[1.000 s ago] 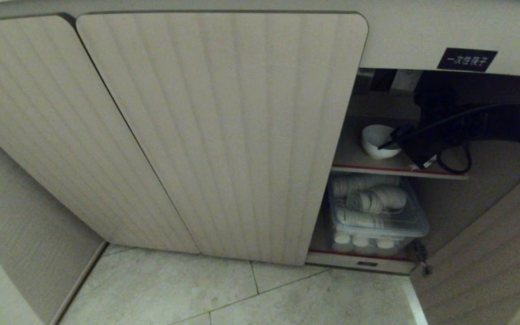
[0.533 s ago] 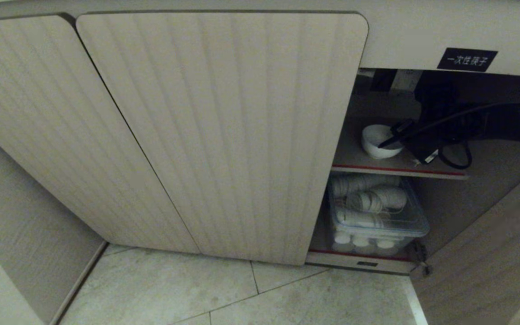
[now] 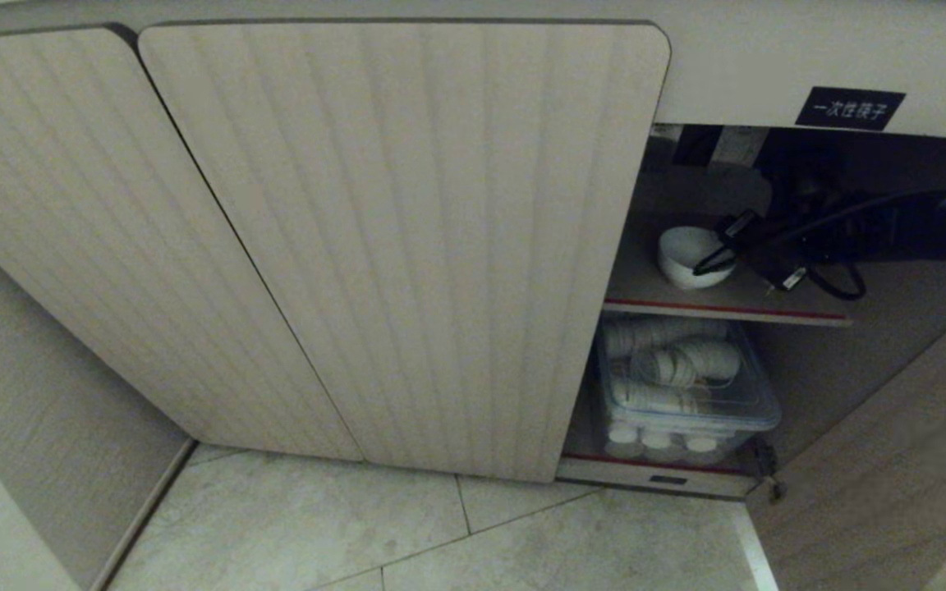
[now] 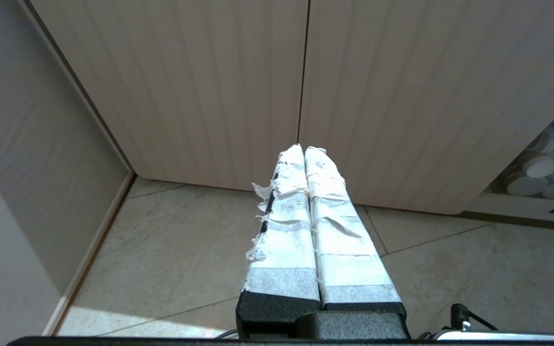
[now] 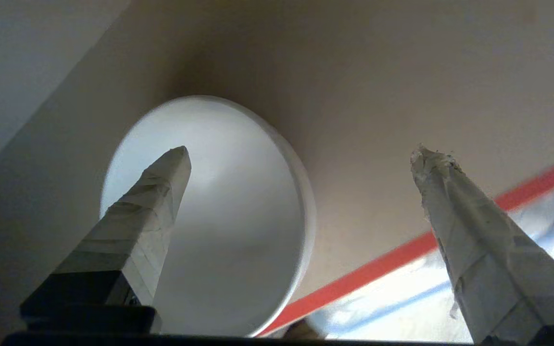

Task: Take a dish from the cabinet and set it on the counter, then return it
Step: Close the cabinet door

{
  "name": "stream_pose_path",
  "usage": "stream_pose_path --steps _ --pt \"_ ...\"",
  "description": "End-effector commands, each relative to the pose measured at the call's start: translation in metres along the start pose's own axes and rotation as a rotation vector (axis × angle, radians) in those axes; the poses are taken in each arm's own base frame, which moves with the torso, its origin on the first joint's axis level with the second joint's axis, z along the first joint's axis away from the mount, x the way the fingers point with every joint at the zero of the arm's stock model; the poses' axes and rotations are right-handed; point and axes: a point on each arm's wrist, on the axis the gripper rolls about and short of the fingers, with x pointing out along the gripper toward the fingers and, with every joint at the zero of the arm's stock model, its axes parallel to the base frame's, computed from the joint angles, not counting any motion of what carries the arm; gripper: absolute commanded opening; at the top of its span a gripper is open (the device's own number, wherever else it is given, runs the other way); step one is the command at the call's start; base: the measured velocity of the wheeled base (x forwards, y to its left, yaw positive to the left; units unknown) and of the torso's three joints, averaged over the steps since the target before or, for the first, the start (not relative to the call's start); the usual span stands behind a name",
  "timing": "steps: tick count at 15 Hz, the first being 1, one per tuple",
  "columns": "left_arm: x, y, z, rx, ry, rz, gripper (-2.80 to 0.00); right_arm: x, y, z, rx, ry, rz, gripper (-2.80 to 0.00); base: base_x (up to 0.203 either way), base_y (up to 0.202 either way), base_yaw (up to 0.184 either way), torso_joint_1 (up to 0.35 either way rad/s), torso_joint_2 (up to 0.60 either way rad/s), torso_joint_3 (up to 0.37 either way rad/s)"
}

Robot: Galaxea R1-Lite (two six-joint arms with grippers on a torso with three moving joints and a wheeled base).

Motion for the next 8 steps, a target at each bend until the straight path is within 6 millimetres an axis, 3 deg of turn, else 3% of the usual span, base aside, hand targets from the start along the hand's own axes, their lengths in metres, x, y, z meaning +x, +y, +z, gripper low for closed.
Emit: stream_pose_path --steps 1,8 --pt "0.0 0.0 0.0 -0.001 -0.001 0.001 -2.8 -0.008 0.0 0.002 -0.044 -0.047 0.036 0.0 0.0 0.0 0.0 0.0 0.0 0.0" --pt "0.0 0.0 0.0 -0.001 -0.001 0.001 -2.8 -0.03 -0.007 0.004 -0.197 -0.141 0.097 0.0 0.0 0.0 0.0 0.0 0.0 0.0"
